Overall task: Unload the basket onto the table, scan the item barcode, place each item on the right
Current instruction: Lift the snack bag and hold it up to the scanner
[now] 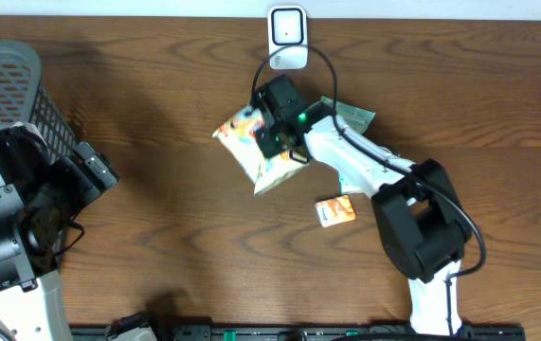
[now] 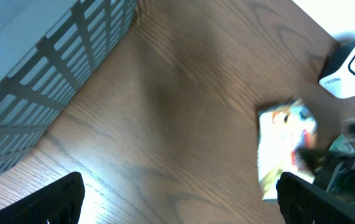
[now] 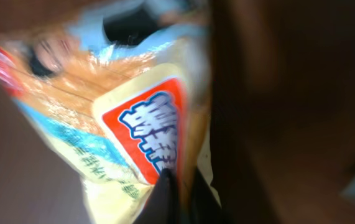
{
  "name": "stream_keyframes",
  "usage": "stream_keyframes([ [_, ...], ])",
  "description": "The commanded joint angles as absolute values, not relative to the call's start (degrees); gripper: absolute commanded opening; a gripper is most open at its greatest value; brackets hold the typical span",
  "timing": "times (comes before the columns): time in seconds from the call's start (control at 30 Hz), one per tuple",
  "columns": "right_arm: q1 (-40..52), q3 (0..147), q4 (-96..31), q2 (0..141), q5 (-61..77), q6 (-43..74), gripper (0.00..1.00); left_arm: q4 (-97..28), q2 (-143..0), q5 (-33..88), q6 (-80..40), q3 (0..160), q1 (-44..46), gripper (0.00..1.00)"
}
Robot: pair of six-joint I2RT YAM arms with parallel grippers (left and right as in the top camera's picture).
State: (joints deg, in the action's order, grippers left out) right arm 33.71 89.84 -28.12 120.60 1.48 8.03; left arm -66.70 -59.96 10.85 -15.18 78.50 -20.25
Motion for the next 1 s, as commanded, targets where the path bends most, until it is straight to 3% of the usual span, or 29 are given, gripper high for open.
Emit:
stream_keyframes([
  [0.0,30.7,92.2,-21.8,114.1,-10.7,9.5,0.01,-66.8,-60.0,11.4,-15.3,79.4,-20.6,0.98],
  [0.37,26.1,92.2,-8.4,117.3,-0.4,8.7,0.03,-66.8,-60.0,11.4,-15.3,79.4,-20.6,0.98],
  [0.47,26.1,92.1,-9.1,118.6,-0.1,8.7,0.25,-66.8,-60.0,11.4,-15.3,79.4,-20.6,0.97],
  [0.63,26.3,92.1,-10.0,122.9,3.7,8.1,0.79,-66.8,-60.0,11.4,-15.3,79.4,-20.6,0.98],
  [0.97,27.6,92.1,-15.2,128.7,11.0,5.1,0.82,-66.8,-60.0,11.4,-15.3,79.4,-20.6,0.98],
])
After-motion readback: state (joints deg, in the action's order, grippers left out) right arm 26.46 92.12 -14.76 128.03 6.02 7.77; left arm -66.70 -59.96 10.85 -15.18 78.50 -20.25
